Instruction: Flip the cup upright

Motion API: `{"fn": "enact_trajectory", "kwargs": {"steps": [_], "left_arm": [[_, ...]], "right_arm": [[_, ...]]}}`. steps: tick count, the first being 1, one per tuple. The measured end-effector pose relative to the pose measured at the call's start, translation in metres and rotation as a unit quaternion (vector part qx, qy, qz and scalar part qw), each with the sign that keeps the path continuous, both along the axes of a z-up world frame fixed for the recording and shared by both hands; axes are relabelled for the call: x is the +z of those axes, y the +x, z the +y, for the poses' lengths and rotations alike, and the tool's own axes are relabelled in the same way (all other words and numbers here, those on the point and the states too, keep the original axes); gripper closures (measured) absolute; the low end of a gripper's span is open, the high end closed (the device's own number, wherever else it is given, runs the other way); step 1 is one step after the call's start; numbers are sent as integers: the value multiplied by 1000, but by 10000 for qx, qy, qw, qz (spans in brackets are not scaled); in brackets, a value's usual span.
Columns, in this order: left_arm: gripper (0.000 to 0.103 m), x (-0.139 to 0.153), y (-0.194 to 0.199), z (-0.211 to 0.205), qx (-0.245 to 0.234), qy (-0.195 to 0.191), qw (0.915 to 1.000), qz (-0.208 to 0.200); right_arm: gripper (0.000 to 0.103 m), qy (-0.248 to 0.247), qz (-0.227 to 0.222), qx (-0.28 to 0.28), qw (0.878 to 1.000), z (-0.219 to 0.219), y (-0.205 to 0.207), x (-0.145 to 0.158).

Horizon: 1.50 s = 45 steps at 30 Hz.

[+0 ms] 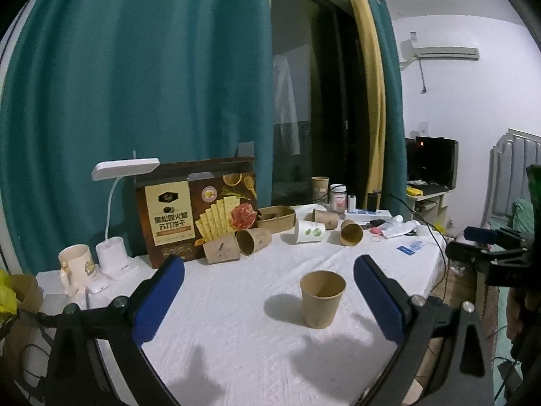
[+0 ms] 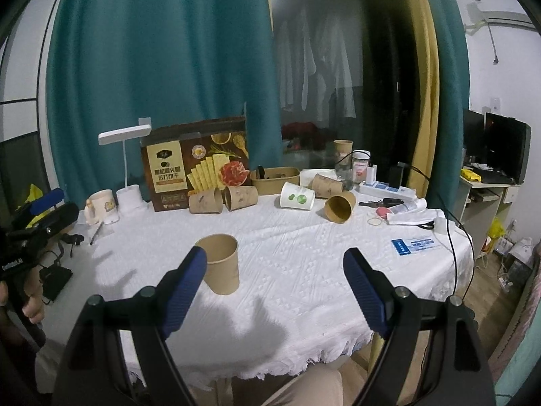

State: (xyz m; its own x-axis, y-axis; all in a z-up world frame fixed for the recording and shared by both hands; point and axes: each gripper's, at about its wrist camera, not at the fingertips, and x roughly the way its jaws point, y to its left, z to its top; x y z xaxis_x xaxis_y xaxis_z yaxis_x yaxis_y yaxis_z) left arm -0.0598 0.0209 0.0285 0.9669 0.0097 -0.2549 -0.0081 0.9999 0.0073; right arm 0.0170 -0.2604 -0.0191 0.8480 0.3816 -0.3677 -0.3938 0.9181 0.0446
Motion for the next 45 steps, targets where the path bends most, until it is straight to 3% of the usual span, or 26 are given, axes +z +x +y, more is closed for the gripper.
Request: {"fn": "enact_trajectory", "kwargs": {"steps": [45], "left_arm": [[3, -2, 5, 1, -35, -84, 9999, 42]], "right_arm": [[22, -52, 39, 71, 10000, 1, 6, -1]]}}
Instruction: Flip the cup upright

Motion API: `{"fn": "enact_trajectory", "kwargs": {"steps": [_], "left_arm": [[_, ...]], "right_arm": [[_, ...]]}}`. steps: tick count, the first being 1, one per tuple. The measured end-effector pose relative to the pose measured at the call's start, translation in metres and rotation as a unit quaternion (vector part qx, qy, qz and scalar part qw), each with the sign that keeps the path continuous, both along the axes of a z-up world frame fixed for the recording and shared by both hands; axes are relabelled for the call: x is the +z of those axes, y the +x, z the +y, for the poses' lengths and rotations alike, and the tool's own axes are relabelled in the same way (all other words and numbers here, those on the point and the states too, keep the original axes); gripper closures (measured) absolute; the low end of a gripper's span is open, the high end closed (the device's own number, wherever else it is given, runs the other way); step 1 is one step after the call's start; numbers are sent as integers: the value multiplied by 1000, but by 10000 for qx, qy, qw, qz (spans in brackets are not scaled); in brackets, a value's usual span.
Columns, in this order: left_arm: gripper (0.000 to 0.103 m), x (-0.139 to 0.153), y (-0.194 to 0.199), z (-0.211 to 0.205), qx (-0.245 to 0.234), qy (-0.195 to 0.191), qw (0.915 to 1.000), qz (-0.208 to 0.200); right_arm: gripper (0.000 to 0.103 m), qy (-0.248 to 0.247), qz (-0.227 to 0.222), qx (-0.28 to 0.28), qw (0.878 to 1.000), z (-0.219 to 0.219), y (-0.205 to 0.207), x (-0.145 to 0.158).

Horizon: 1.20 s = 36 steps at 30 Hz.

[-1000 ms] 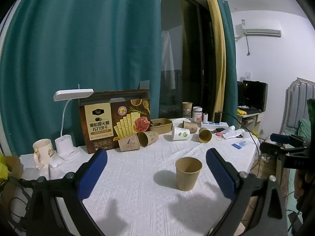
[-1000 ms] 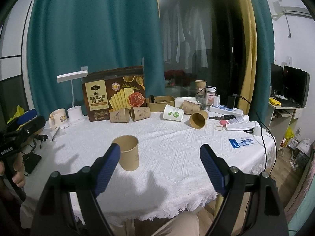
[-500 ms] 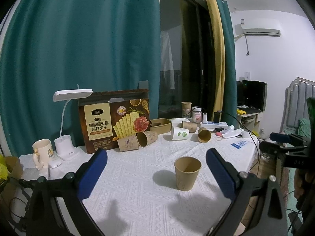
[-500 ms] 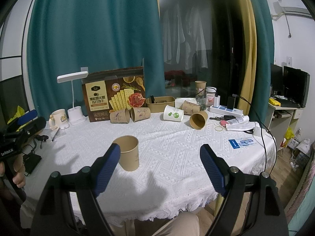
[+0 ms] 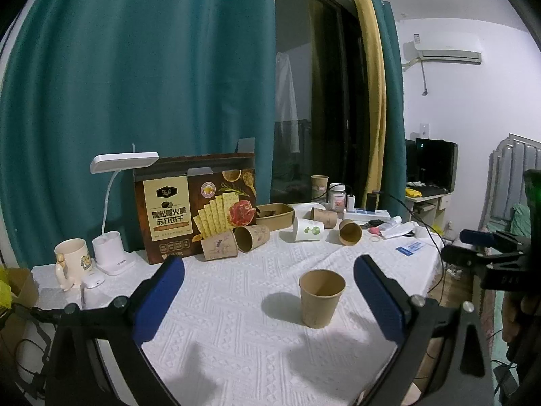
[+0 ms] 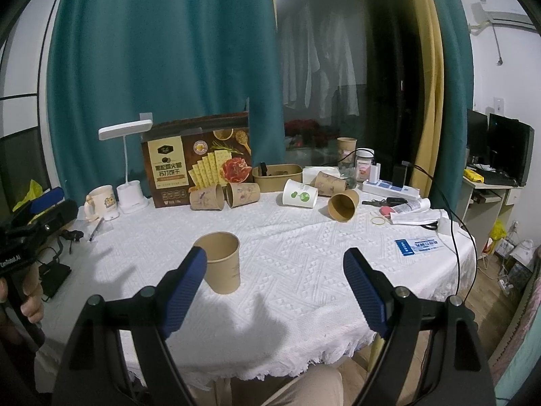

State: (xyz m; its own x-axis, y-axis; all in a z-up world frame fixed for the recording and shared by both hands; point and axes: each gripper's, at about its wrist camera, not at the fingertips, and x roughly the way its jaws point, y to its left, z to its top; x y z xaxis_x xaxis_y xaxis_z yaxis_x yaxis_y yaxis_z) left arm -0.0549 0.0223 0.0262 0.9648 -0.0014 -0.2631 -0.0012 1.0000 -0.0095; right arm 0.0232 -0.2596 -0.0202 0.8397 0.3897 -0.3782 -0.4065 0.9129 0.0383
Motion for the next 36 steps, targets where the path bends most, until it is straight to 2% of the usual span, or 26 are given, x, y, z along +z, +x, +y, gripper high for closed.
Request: {"fn": "enact_trajectory", "kwargs": {"steps": [36], "left_arm": [[3, -3, -2, -6, -47, 18, 10000, 12]], "right_arm": [[22, -26, 35, 92, 9999, 11, 3, -4]]}}
